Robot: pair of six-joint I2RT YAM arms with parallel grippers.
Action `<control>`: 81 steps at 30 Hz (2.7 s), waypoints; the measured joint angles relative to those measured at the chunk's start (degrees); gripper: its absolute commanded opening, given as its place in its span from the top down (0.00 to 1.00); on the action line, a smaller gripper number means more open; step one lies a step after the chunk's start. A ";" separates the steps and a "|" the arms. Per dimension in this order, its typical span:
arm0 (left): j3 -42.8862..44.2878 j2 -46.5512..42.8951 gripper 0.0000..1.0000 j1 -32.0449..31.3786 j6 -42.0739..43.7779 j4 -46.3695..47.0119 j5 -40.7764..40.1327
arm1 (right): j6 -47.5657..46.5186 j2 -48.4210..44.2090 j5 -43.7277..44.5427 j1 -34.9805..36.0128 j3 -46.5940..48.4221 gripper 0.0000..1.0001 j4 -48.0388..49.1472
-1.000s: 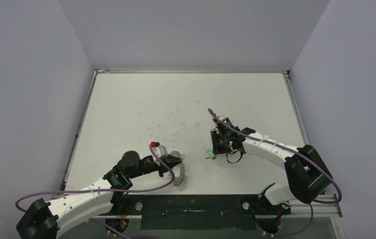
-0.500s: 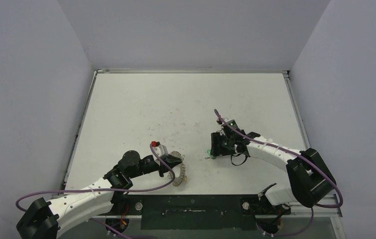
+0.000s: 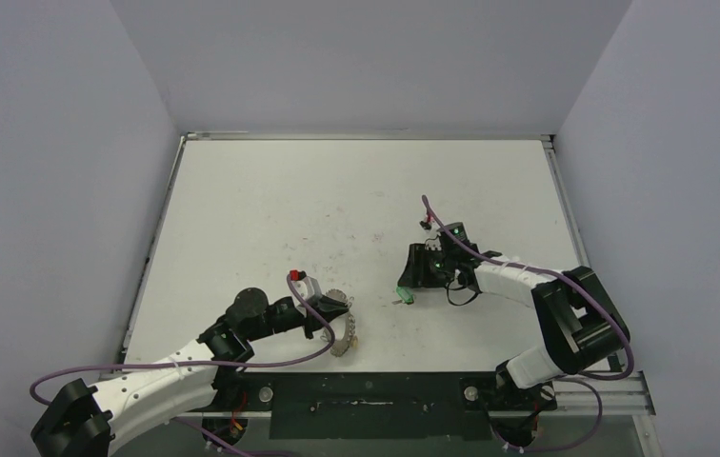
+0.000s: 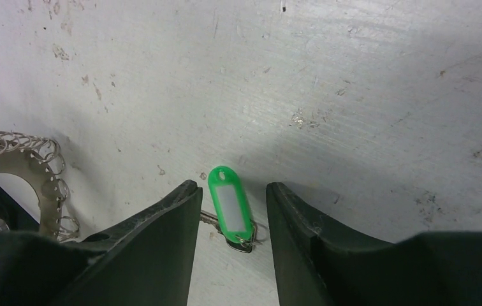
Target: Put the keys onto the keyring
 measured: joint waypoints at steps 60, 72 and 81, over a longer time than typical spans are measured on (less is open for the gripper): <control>0.00 1.22 1.00 0.00 -0.61 0.15 0.22 | 0.68 -9.57 -0.92 0.37 -6.88 0.68 -5.20; 0.00 1.14 1.00 0.00 -0.66 0.15 0.20 | -0.39 -7.85 0.15 0.39 -6.54 0.80 -3.78; 0.00 1.16 1.00 0.00 -0.66 0.17 0.20 | -1.92 -7.32 -0.15 0.39 -6.19 1.00 -3.41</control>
